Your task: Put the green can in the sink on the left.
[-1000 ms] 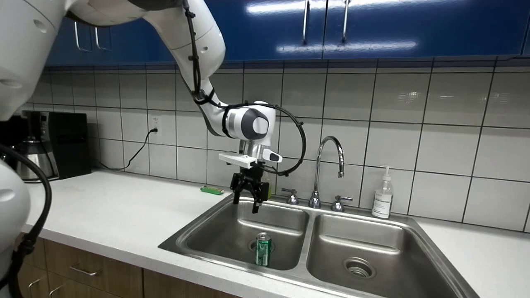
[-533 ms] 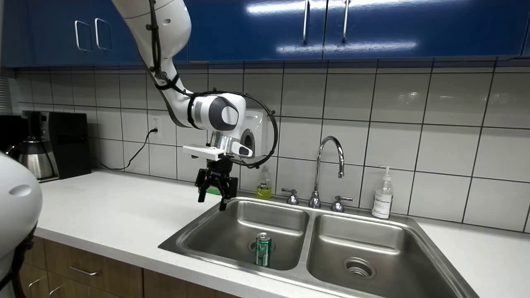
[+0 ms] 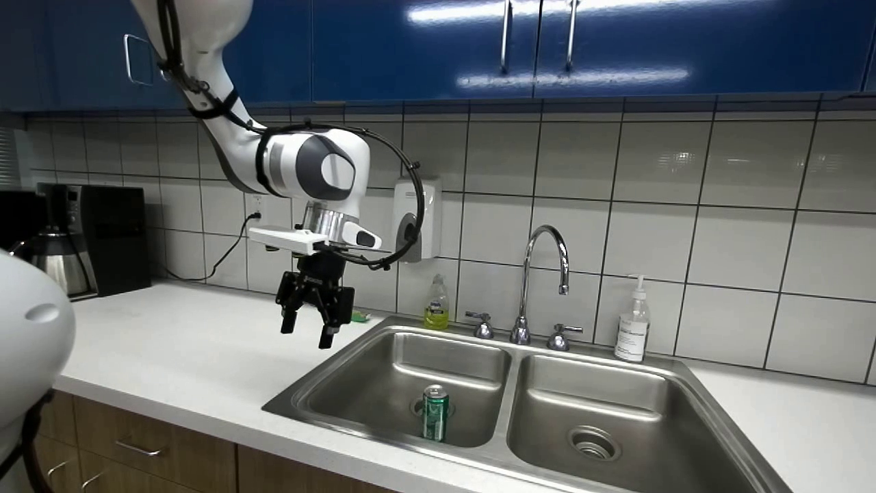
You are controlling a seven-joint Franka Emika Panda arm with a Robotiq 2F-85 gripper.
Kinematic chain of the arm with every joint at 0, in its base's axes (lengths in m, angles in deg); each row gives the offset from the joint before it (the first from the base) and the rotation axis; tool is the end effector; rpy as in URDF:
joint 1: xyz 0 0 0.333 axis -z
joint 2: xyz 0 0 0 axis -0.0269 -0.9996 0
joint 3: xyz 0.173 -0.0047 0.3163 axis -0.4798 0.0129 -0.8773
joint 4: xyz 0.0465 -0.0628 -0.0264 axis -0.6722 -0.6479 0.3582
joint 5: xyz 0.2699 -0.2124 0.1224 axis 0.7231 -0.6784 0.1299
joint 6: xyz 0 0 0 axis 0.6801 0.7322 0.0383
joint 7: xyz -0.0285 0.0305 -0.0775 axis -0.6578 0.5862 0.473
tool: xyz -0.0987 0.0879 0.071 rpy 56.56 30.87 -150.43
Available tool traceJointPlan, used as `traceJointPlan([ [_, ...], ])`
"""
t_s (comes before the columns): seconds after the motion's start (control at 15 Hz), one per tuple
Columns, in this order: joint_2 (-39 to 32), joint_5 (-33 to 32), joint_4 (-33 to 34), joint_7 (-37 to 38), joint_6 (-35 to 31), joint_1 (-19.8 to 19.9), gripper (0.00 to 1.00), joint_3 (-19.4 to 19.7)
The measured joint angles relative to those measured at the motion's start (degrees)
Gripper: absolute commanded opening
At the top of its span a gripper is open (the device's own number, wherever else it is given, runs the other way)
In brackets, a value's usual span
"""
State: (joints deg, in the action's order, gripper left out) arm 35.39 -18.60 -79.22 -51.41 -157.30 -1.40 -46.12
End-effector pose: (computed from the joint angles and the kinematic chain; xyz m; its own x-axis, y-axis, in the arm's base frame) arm 0.4033 -0.0094 0.3449 0.9572 -0.1754 -0.2303 -0.1899 -0.9809 -0.0421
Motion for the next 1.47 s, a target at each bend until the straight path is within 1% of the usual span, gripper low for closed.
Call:
traceJointPlan([
  [0.4, -1.0, 0.0, 0.3, 0.0, -0.1, 0.0, 1.0, 0.1],
  [1.47, -1.1, 0.0, 0.3, 0.0, -0.1, 0.0, 1.0, 0.1],
])
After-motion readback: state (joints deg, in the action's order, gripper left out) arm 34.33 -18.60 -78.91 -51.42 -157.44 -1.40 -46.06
